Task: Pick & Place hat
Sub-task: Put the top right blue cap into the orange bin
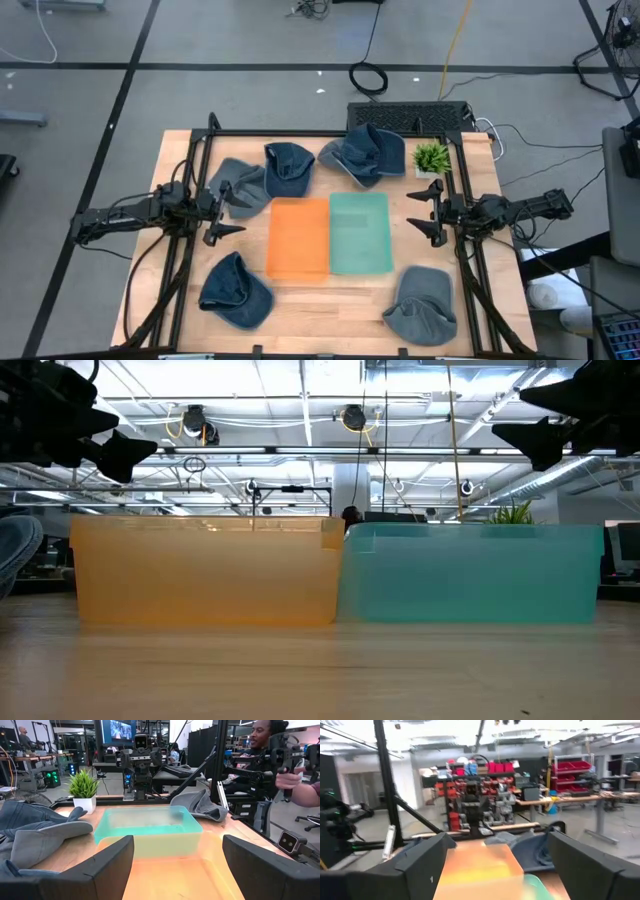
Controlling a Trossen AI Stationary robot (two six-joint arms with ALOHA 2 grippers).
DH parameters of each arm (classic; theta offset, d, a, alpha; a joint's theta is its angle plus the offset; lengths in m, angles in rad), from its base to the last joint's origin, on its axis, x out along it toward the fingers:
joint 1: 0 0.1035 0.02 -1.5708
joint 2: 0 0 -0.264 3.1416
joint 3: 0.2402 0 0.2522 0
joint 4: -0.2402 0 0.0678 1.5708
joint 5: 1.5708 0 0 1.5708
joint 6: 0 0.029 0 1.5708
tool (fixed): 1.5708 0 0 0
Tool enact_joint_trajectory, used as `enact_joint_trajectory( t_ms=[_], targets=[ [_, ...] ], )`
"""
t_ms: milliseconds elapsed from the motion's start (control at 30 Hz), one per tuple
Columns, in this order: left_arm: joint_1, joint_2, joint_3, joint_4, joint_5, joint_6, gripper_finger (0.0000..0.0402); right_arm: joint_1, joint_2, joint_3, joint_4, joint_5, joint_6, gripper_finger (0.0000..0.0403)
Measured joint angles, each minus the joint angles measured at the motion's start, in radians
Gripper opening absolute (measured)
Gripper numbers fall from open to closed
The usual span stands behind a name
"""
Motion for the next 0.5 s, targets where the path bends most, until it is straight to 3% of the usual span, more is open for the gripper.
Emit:
enact_joint_trajectory(
  t_ms=[200,500],
  targets=[
    [0.0,0.0,0.0,0.0,0.0,0.0,0.031,0.0,0.075,0.128,0.007,0.05,-0.048,0.0326],
    [0.0,0.0,0.0,0.0,0.0,0.0,0.031,0.0,0.3,0.341,-0.069,0.082,-0.074,0.0325]
  ],
)
